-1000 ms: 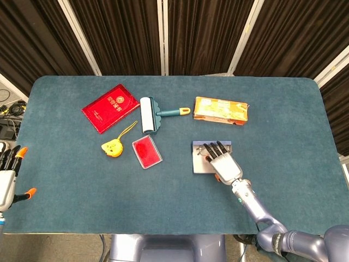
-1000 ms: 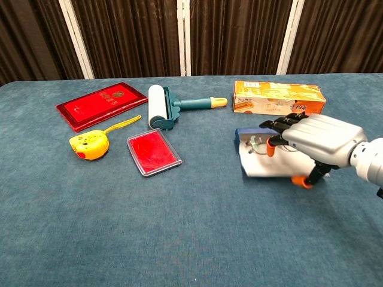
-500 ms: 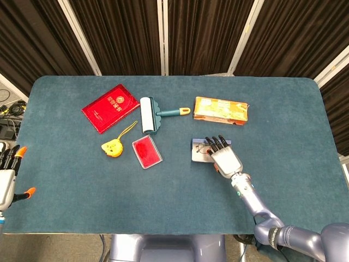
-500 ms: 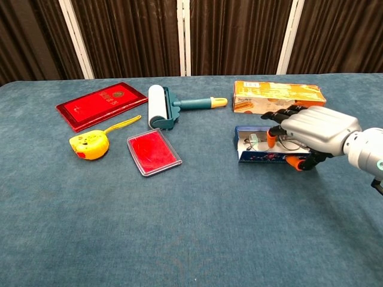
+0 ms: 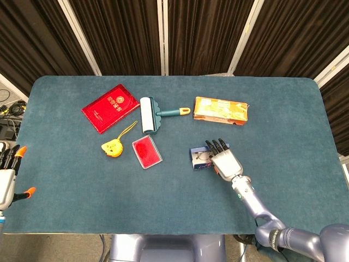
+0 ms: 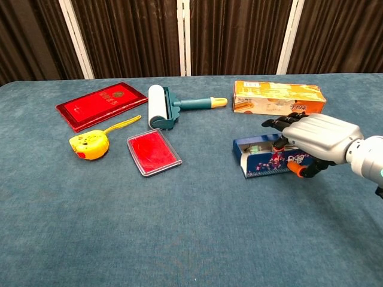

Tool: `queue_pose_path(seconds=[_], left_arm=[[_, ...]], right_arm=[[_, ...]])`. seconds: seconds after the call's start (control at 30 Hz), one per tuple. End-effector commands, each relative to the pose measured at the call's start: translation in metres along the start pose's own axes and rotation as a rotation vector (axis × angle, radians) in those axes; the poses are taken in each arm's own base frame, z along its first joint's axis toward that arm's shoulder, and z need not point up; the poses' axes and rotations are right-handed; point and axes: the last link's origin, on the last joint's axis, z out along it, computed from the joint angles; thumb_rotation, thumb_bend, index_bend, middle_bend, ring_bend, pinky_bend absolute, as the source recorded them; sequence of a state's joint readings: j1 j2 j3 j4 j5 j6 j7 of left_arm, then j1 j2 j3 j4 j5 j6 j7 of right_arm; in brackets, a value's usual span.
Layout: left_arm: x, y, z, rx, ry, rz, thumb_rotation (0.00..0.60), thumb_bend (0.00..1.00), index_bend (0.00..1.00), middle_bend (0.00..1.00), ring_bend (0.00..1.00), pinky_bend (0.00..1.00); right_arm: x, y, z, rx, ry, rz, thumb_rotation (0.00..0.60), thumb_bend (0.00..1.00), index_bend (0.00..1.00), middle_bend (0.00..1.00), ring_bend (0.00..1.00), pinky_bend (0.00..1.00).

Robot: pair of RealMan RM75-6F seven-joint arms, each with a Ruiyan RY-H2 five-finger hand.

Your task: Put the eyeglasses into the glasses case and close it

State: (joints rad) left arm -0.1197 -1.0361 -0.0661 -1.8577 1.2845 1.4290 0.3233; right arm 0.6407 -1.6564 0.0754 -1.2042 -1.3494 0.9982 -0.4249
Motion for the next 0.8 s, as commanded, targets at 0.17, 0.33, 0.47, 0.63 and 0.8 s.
queue_pose_path(seconds=[0.17,0.33,0.47,0.63,0.8], left_arm=[[0.001,0.001,-0.002,-0.006,0.002,-0.006,0.6,0.0,0.0,0.0,0.0,0.0],[0.004,0.002,-0.005,-0.018,0.008,-0.014,0.6,0.0,0.0,0.0,0.0,0.0],[0.005,0.003,-0.007,-0.026,0.01,-0.017,0.6,0.0,0.0,0.0,0.0,0.0],[0.005,0.005,-0.009,-0.036,0.01,-0.016,0.6,0.0,0.0,0.0,0.0,0.0],[0.004,0.007,-0.009,-0.04,0.007,-0.011,0.6,0.0,0.0,0.0,0.0,0.0]], right_arm=[[0.012,0.002,-0.024,0.066,0.033,-0.013,0.6,0.48,0.69,0.05,0.0,0.0],[0.027,0.007,-0.058,0.165,0.051,-0.075,0.6,0.48,0.69,0.05,0.0,0.0],[0.034,0.01,-0.082,0.229,0.052,-0.141,0.6,0.48,0.69,0.05,0.0,0.0],[0.036,0.01,-0.091,0.271,0.042,-0.214,0.6,0.48,0.69,0.05,0.0,0.0],[0.03,0.005,-0.086,0.277,0.015,-0.244,0.6,0.48,0.69,0.05,0.0,0.0]])
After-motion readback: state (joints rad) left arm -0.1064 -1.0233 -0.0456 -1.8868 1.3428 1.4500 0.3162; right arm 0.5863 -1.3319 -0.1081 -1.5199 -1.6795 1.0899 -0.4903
